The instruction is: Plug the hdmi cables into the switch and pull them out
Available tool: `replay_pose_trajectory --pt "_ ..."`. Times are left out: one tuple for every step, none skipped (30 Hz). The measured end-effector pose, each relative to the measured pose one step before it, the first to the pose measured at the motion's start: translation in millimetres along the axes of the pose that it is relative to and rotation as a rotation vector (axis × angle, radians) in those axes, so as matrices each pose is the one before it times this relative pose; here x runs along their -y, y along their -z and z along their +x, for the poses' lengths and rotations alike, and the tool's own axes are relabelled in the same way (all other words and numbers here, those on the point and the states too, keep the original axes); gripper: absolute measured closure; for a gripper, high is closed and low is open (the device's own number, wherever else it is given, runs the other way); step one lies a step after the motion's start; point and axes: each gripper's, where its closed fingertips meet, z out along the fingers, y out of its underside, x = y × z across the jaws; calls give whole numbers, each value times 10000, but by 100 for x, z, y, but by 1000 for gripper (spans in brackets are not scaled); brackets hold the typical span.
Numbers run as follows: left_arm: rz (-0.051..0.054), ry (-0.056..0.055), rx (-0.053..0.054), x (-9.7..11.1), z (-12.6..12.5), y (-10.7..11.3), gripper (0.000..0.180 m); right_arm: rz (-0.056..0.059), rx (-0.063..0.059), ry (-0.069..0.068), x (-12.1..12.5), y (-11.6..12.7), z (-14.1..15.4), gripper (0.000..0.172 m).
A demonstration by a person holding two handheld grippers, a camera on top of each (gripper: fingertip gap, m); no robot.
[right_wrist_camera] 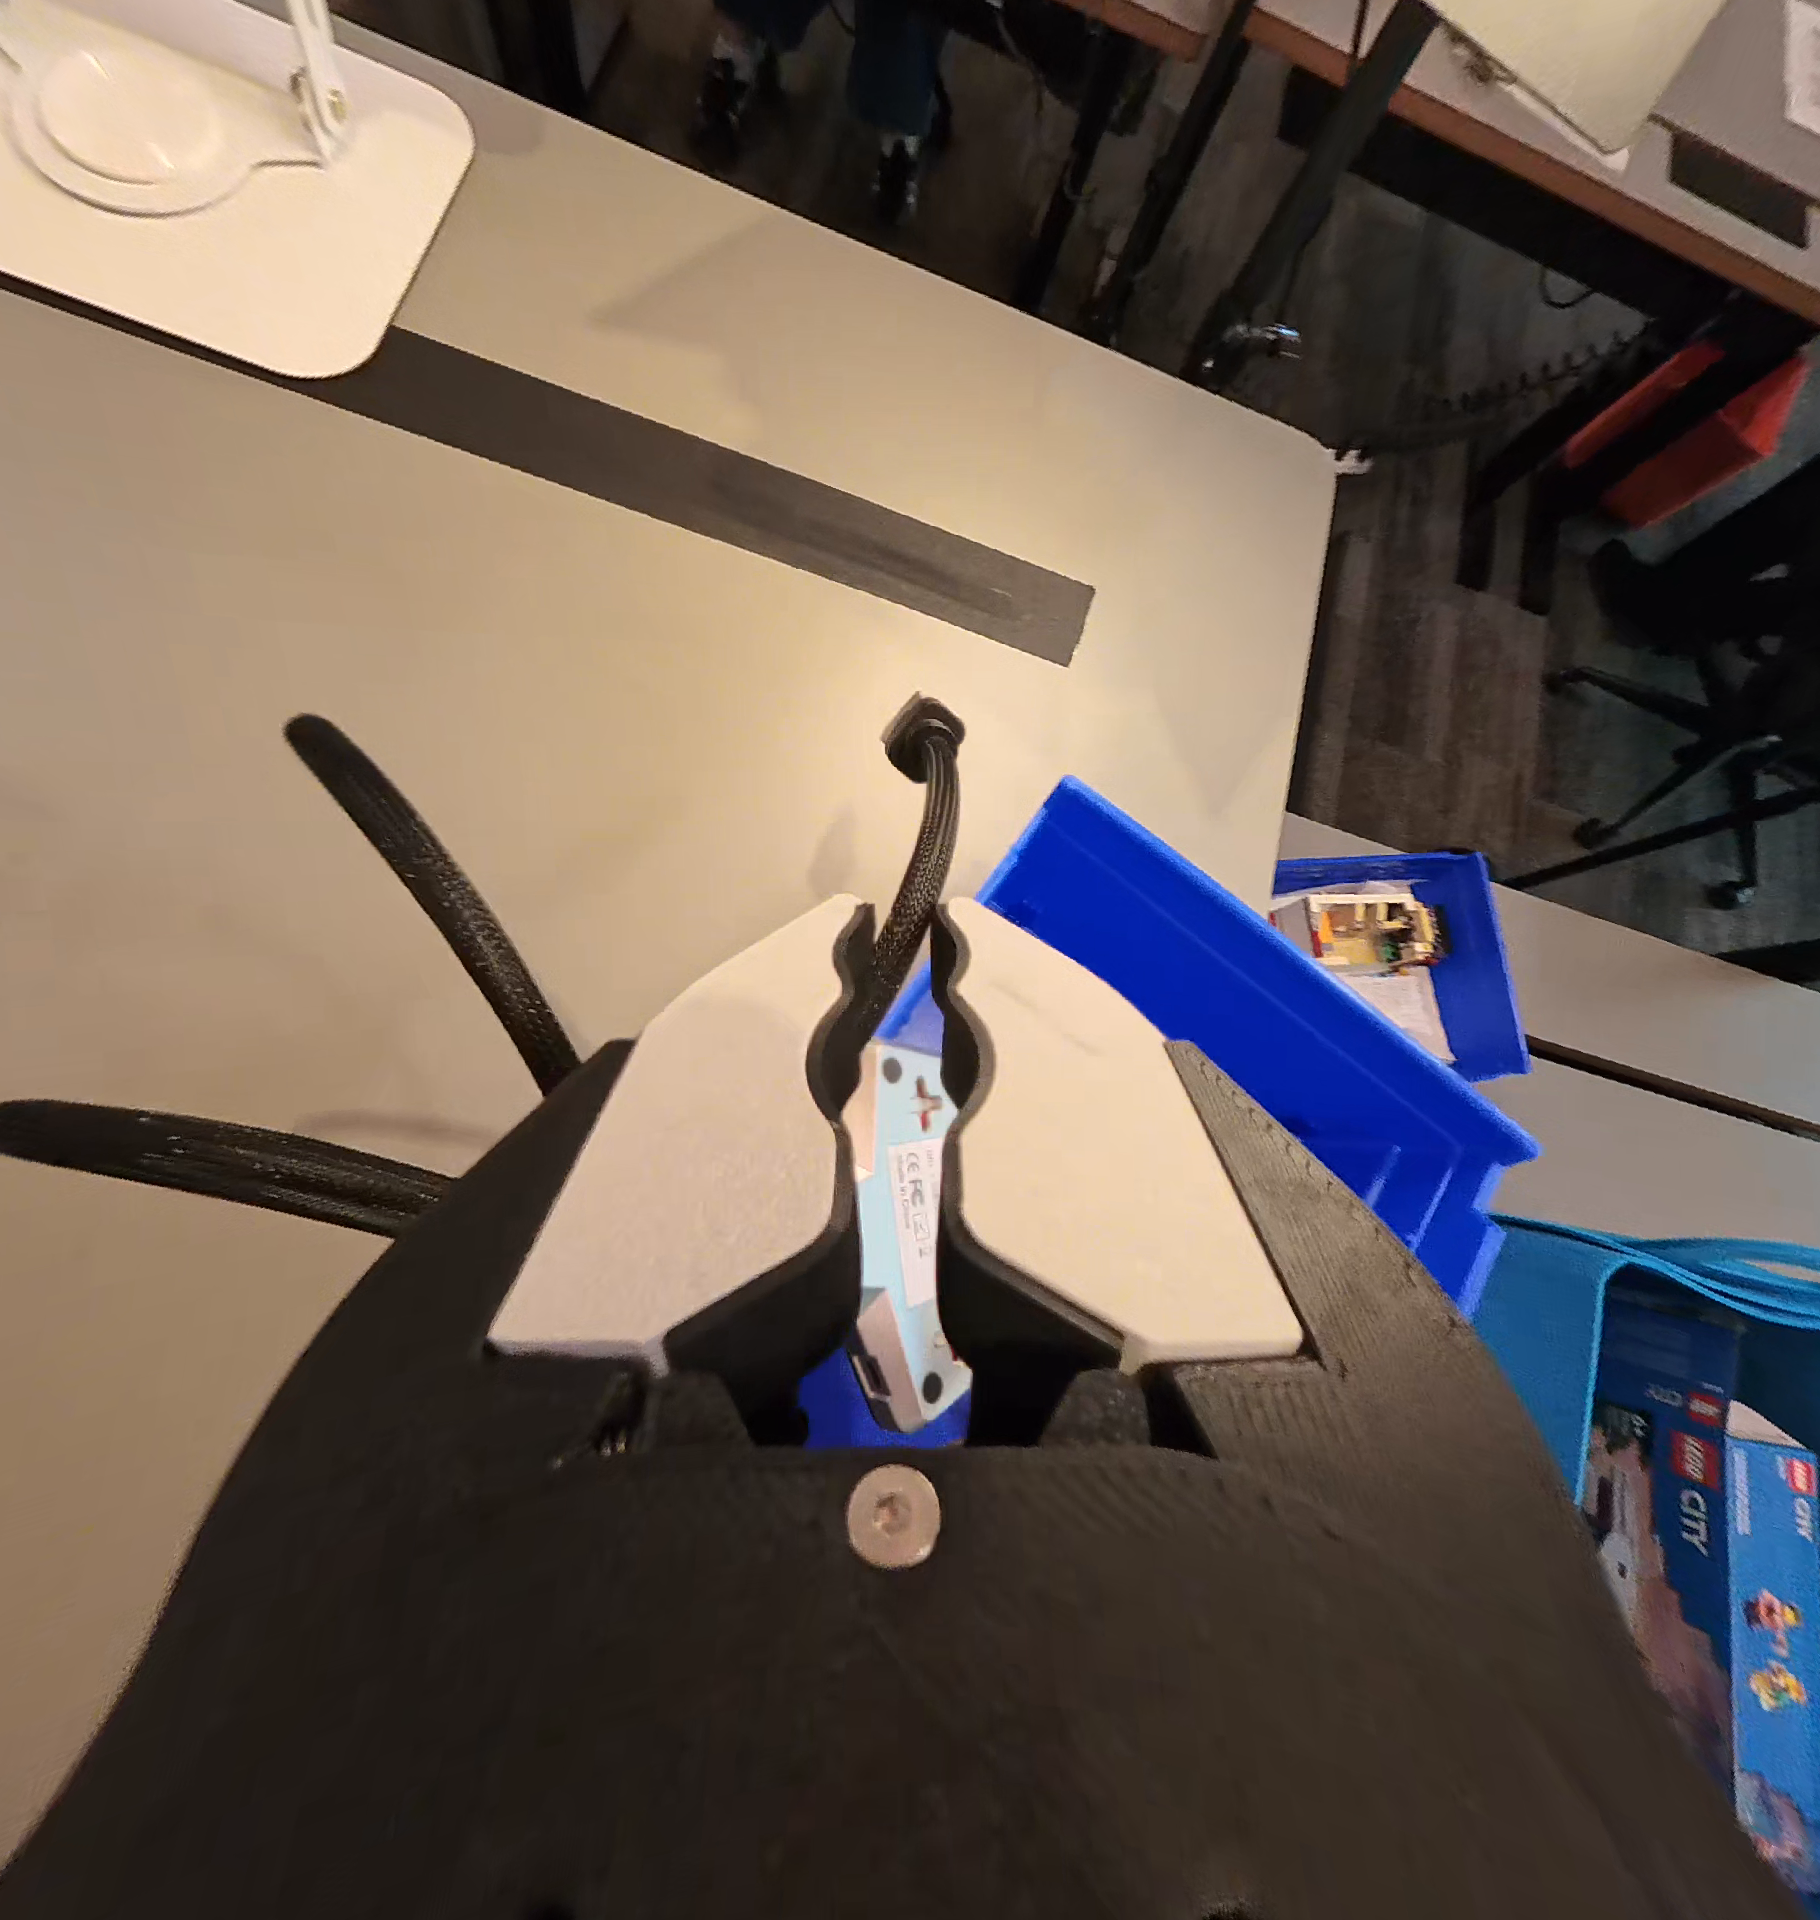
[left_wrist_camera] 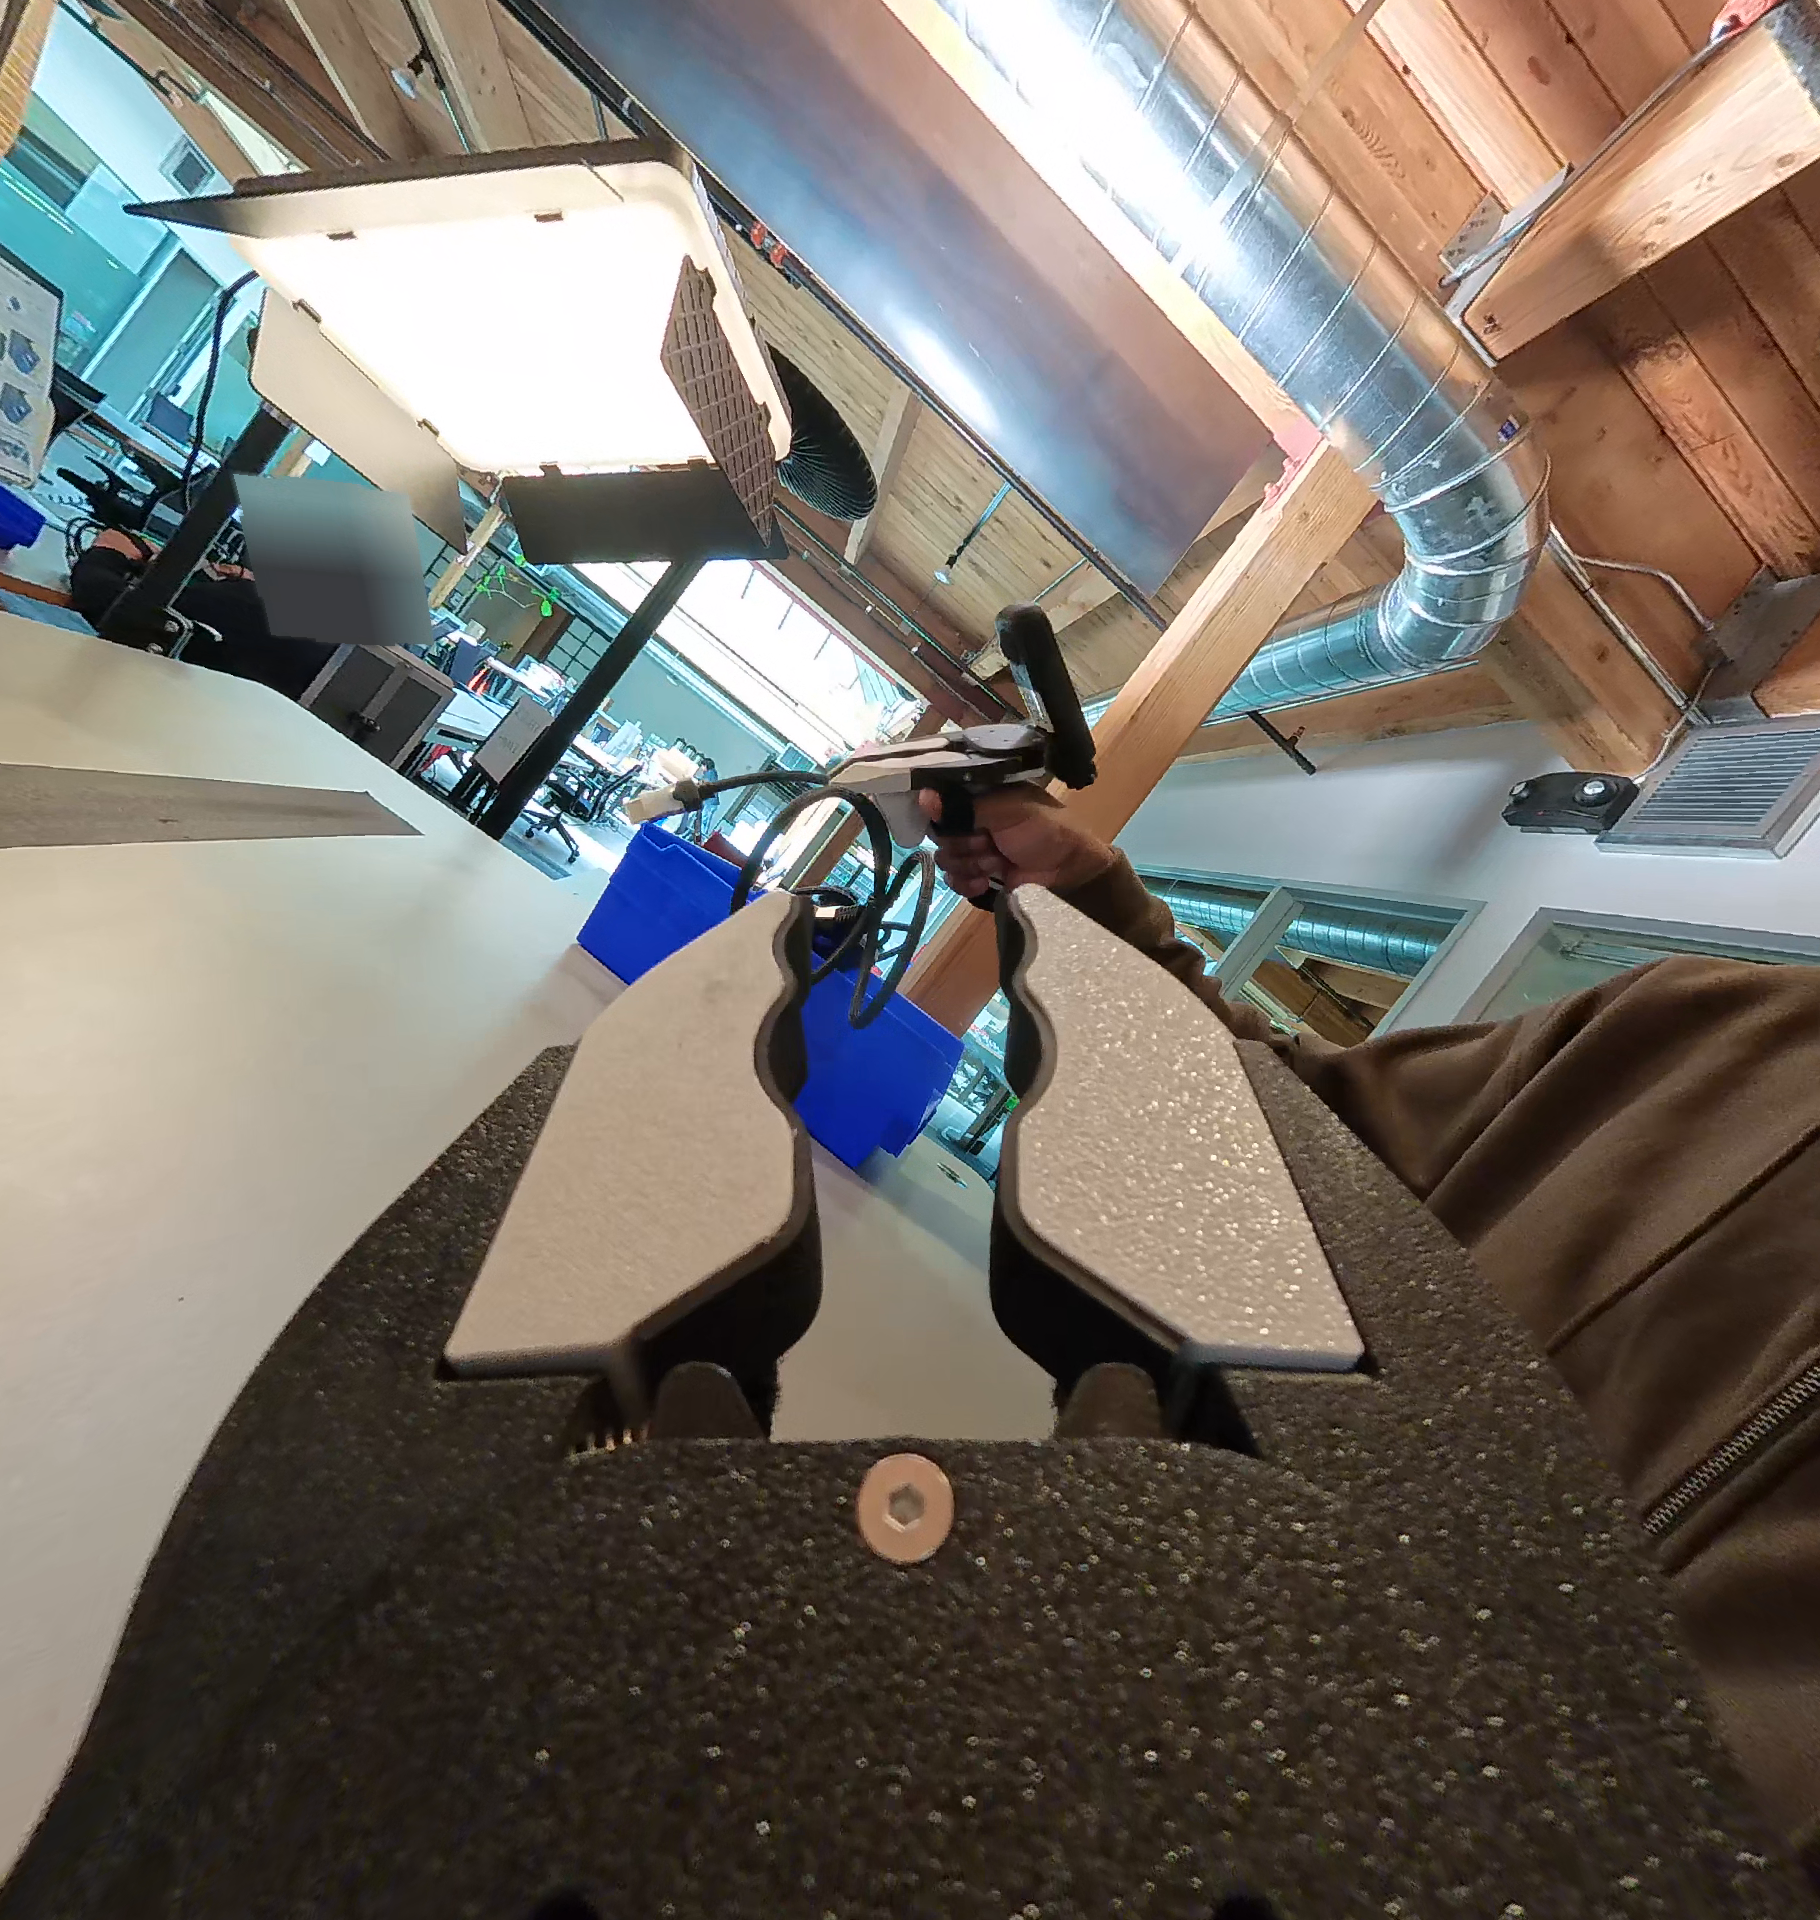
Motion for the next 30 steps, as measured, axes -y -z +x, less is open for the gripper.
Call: replay_pose_trajectory --pt "5 -5 -3 32 17 15 146 4 -279 -2 -178 139 238 162" --pt "2 -4 9 -2 -9 22 146 -21 -398 1 -224 180 351 163" --pt "9 1 9 34 -13 28 146 -14 -481 63 -214 210 403 162" --pt "19 3 -8 43 9 12 146 45 -447 59 -143 231 324 162" --pt "19 2 -15 42 27 22 146 7 -389 6 -182 205 271 163" --pt "19 0 -8 31 23 15 146 -22 -362 -17 -214 178 264 163" --pt "14 0 -11 16 10 3 146 -68 -378 -59 -273 134 320 164" --pt "6 5 -18 12 29 5 146 -123 -394 -27 -325 99 334 164" --pt "8 6 -12 4 15 -2 146 -127 -392 -18 -323 71 332 164" --pt "17 3 -16 15 17 -8 146 -154 -335 -35 -309 15 259 164" --pt "13 9 -31 10 41 -5 146 -242 -224 -29 -401 -69 113 165" --pt "11 7 -36 -3 38 -8 146 -302 -89 -24 -438 -147 -55 165" --pt "9 4 -26 1 28 -11 146 -272 -26 -16 -358 -210 -141 165" --pt "1 5 -21 -2 29 -10 146 -258 -21 21 -326 -246 -154 165" --pt "6 -2 -19 9 37 -8 146 -225 -18 33 -260 -267 -190 165" --pt "12 -4 -8 18 19 11 146 -237 -32 64 -273 -282 -188 165" --pt "13 1 -13 31 36 14 146 -244 -78 120 -291 -285 -111 165" --pt "13 3 -19 36 38 13 146 -233 -105 93 -297 -276 0 165" --pt "13 -5 -9 43 46 38 146 -202 -89 33 -273 -239 57 165" --pt "25 -12 -8 57 37 42 146 -83 -56 -34 -109 -127 54 165" --pt "32 -3 -16 70 54 46 146 18 10 -42 59 -32 -31 165" --pt "31 5 -29 73 59 27 146 32 74 9 93 -15 -129 165" --pt "20 11 -19 49 32 20 146 13 132 35 112 -77 -202 165" --pt "2 9 -2 14 3 6 146 4 154 35 142 -176 -177 165" --pt "-9 5 8 -9 -17 -4 146 24 210 -12 201 -290 -183 165" --pt "-13 8 -4 -23 -13 -28 146 73 362 -115 290 -321 -274 164" --pt "-13 15 -3 -34 -7 -23 146 92 476 -197 309 -281 -316 163" --pt "-16 10 -2 -37 -8 -34 146 94 527 -234 263 -219 -326 162" --pt "-22 6 2 -39 -14 -21 146 94 525 -239 199 -214 -334 161" --pt "-12 3 -2 -25 1 -9 146 58 445 -221 66 -268 -241 161"
